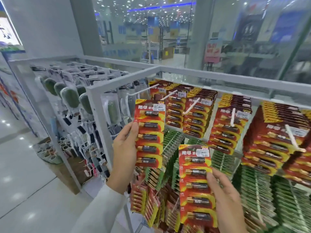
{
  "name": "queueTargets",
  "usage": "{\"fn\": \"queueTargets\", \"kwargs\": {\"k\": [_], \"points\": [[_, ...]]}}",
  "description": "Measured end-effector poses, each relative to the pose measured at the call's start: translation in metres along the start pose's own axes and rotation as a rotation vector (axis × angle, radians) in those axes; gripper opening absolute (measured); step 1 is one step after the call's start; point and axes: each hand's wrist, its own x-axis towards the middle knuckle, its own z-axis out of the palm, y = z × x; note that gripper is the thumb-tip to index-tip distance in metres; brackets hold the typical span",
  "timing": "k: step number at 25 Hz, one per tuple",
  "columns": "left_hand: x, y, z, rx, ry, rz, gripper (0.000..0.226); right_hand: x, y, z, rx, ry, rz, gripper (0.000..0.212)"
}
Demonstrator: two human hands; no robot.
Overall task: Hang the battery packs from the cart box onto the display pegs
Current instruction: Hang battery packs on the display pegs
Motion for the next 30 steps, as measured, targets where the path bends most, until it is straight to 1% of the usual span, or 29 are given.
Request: {"fn": "queueTargets", "kwargs": {"k": [5, 9, 12, 15, 18, 20, 22, 24, 27, 30], "points": [[0.028, 0.001, -0.007, 0.021, -0.088, -0.025, 0.022, 0.001, 0.005, 0.026, 0.01, 0.073, -0.021, 0.011], [0.04, 0.002, -0.01, 0.031, -0.149, -0.039, 0.022, -0.002, 0.007, 0.036, 0.02, 0.114, -0.041, 0.015], [0.042, 0.002, -0.015, 0.012, -0.193, -0.04, 0.028, -0.005, 0.006, 0.041, 0.02, 0.139, -0.07, 0.016], [0.04, 0.001, -0.017, -0.052, -0.231, -0.115, 0.035, -0.008, 0.006, 0.044, 0.054, 0.169, -0.077, 0.017], [0.044, -0.004, -0.016, -0.068, -0.274, -0.155, 0.029, -0.013, 0.004, 0.048, 0.07, 0.19, -0.081, 0.023], [0.054, -0.011, -0.011, -0.056, -0.287, -0.184, 0.028, -0.017, 0.0, 0.052, 0.089, 0.178, -0.098, 0.022], [0.069, -0.022, -0.001, 0.009, -0.281, -0.154, 0.026, -0.022, -0.006, 0.058, 0.098, 0.138, -0.137, 0.018], [0.086, -0.031, 0.012, 0.05, -0.277, -0.108, 0.024, -0.024, -0.013, 0.064, 0.081, 0.111, -0.201, 0.02], [0.11, -0.043, 0.032, 0.073, -0.301, -0.074, 0.023, -0.022, -0.026, 0.076, 0.003, 0.138, -0.337, 0.026], [0.127, -0.053, 0.048, 0.099, -0.317, -0.039, 0.023, -0.016, -0.035, 0.083, -0.104, 0.17, -0.427, 0.017]]}}
